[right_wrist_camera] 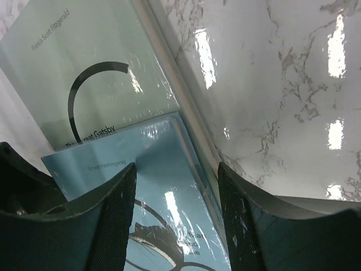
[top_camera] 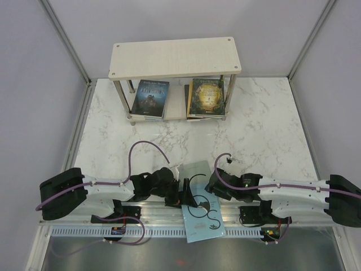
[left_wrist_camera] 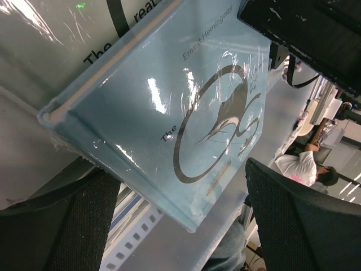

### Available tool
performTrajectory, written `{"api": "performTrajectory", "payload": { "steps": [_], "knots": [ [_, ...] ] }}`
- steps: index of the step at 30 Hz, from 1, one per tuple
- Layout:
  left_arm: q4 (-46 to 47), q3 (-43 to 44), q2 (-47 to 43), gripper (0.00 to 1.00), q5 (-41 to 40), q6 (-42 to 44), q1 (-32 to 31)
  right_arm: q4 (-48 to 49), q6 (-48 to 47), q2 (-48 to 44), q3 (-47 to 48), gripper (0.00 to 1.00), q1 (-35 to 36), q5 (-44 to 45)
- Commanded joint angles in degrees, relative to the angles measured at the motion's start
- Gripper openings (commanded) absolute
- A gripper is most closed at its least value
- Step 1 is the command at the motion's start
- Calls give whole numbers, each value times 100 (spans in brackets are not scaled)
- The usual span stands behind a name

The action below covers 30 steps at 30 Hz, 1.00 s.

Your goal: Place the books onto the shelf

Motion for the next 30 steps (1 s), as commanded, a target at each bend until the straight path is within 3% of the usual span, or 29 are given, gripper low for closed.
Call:
{"api": "performTrajectory", "payload": {
  "steps": [1, 10, 15, 16, 18, 25, 30],
  "knots": [
    [808, -64, 350, 93, -381, -391, -190, 395, 556, 364, 140, 61, 540, -175],
    [801, -195, -17, 90, -512, -506, -296, 650, 662, 681, 466, 57, 893, -25],
    [625, -345, -607, 88, -741, -559, -296, 1721, 758, 435, 186, 45, 1033, -103],
    [607, -363, -790, 88, -767, -568, -296, 1984, 767, 409, 159, 39, 1051, -112],
    [511, -363, -941, 88, -811, -550, -296, 2004, 724, 408, 228, 33, 1077, -147],
    [212, -372, -1249, 87, -856, -515, -296, 1609, 486, 917, 799, 0, 1165, -534],
    [212, -468, -1520, 80, -697, -611, -296, 1713, 635, 1226, 818, 0, 1323, -438]
  ]
}}
